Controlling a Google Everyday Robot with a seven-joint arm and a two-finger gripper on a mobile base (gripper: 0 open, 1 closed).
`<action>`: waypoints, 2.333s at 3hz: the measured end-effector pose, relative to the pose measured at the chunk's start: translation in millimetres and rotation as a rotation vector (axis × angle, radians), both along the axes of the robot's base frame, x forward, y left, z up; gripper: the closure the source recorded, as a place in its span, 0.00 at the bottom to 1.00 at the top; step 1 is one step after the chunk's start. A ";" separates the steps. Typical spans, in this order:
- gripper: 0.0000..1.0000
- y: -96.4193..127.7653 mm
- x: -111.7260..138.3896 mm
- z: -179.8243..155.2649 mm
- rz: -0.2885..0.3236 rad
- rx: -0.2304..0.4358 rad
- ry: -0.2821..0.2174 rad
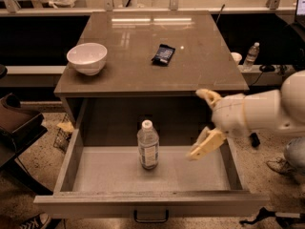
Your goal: Pick blue plastic bottle from top drawer and place on counter
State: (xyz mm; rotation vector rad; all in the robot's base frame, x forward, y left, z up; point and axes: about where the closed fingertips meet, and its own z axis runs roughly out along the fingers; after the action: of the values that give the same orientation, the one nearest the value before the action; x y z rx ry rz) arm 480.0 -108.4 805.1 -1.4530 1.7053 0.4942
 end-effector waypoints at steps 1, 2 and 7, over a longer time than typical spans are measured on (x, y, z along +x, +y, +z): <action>0.00 48.0 21.7 -58.0 0.004 0.199 0.039; 0.00 77.2 31.0 -84.1 0.022 0.303 0.049; 0.85 118.5 22.2 -88.8 0.108 0.447 0.073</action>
Offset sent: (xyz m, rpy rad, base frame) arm 0.0429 0.1059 -0.1144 0.4240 0.0601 0.0370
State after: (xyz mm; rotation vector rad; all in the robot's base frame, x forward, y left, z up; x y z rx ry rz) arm 502.1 10.1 716.3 -1.2121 1.4554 0.9320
